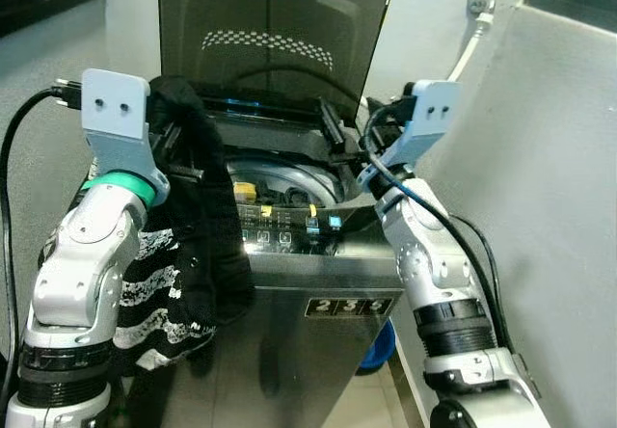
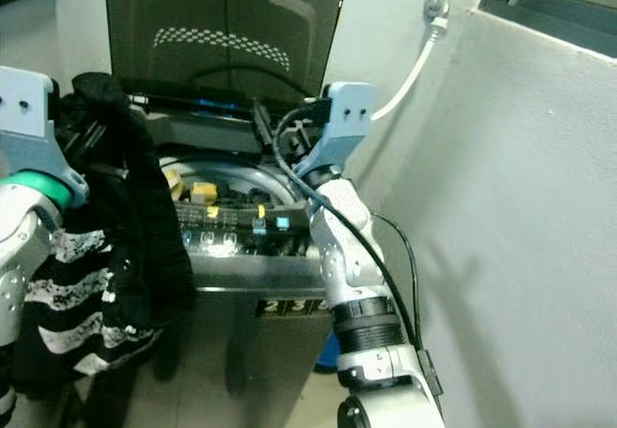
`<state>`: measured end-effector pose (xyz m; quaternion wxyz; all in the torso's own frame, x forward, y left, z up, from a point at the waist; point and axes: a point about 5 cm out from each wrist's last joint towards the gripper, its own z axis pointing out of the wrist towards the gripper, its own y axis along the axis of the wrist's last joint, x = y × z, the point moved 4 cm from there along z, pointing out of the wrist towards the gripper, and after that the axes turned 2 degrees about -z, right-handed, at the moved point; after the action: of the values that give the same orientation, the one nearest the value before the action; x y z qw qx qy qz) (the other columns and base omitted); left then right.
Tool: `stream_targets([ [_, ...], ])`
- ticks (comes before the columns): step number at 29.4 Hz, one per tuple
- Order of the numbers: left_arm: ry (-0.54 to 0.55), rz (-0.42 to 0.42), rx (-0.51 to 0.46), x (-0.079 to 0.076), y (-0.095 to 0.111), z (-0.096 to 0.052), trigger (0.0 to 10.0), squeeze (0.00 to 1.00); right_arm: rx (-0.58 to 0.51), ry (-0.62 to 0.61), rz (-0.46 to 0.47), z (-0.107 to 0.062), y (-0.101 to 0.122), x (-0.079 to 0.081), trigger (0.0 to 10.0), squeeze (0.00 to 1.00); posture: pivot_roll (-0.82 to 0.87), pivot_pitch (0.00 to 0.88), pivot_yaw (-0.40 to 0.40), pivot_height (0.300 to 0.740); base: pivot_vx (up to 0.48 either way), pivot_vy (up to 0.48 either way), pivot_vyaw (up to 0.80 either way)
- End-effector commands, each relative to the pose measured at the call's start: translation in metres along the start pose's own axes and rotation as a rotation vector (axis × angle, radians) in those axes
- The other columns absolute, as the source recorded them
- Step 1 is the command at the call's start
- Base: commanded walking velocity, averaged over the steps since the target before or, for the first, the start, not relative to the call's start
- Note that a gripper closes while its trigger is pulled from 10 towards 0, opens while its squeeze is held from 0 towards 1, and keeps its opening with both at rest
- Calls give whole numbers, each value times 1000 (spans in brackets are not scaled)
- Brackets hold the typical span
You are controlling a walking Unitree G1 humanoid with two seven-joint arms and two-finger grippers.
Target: Clothes washing
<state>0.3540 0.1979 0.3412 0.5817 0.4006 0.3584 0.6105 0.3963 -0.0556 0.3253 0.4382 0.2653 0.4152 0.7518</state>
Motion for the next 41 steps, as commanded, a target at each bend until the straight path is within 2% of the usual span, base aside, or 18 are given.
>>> stream_targets([
  [1, 3, -1, -38, -1, 7, 2, 10000, 0, 52, -1, -14, -6, -11, -4, 10000, 0, 42, 0, -101, 740, 341, 0, 0],
  [6, -16, 8, -42, -5, 7, -1, 10000, 0, 92, 23, -19, -9, -19, -1, 10000, 0, 45, 0, -104, 740, 349, 0, 0],
  [20, -27, -1, -39, -7, 5, -2, 10000, 0, 95, 30, -19, -9, -19, 0, 10000, 0, 46, 0, -107, 740, 333, 0, 0],
  [32, -65, 4, -19, -14, 2, 0, 10000, 0, 103, 12, -27, -11, -20, -4, 10000, 0, 41, 0, -101, 740, 0, 0, 0],
  [37, -107, 4, -10, -23, 0, 2, 10000, 0, 98, -3, -25, -12, -19, -7, 10000, 0, 42, 0, -102, 740, 0, 0, 0],
  [41, -139, 47, 31, -27, -9, 8, 10000, 0, 97, -6, -24, -11, -18, -8, 10000, 0, 42, 0, -107, 740, 0, 0, 0],
])
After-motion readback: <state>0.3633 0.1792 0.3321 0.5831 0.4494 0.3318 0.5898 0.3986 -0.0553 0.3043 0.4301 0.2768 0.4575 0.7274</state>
